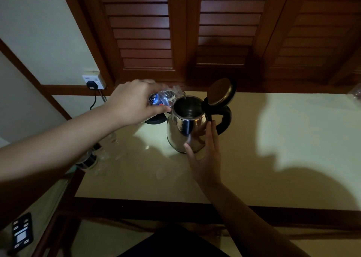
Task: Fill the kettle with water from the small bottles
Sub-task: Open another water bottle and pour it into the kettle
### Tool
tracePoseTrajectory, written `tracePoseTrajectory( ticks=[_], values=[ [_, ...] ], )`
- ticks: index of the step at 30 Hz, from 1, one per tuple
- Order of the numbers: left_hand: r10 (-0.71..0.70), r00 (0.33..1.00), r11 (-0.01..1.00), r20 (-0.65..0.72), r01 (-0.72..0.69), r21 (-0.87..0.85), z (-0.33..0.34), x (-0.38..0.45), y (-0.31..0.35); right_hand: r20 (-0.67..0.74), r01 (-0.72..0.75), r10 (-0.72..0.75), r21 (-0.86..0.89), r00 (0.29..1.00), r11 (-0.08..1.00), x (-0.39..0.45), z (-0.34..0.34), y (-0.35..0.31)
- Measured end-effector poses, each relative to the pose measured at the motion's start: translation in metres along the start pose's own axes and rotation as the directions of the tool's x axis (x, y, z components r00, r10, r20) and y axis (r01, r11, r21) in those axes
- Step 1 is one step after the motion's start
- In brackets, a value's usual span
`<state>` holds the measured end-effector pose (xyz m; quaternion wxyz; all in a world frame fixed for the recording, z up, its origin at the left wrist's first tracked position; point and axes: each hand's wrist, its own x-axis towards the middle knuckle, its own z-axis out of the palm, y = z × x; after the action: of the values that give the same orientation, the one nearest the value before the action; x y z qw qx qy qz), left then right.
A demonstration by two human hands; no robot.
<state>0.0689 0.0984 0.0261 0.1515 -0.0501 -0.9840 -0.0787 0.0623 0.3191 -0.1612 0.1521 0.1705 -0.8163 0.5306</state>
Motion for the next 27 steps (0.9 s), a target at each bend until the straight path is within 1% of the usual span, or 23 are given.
tracePoseTrajectory(
  ticks=[10,27],
  values=[
    [0.048,0.999,0.996,0.014,-0.049,0.076,0.0061,0.0058,-0.0061,-0.018,0.001,-0.001,0.010,1.000,1.000,0.0007,0.0020,0.0034],
    [0.110,0.992,0.986,0.068,-0.118,0.122,0.0005,0.0088,-0.0075,-0.009,0.015,-0.015,0.011,1.000,1.000,0.0000,0.0005,0.0055]
  ],
)
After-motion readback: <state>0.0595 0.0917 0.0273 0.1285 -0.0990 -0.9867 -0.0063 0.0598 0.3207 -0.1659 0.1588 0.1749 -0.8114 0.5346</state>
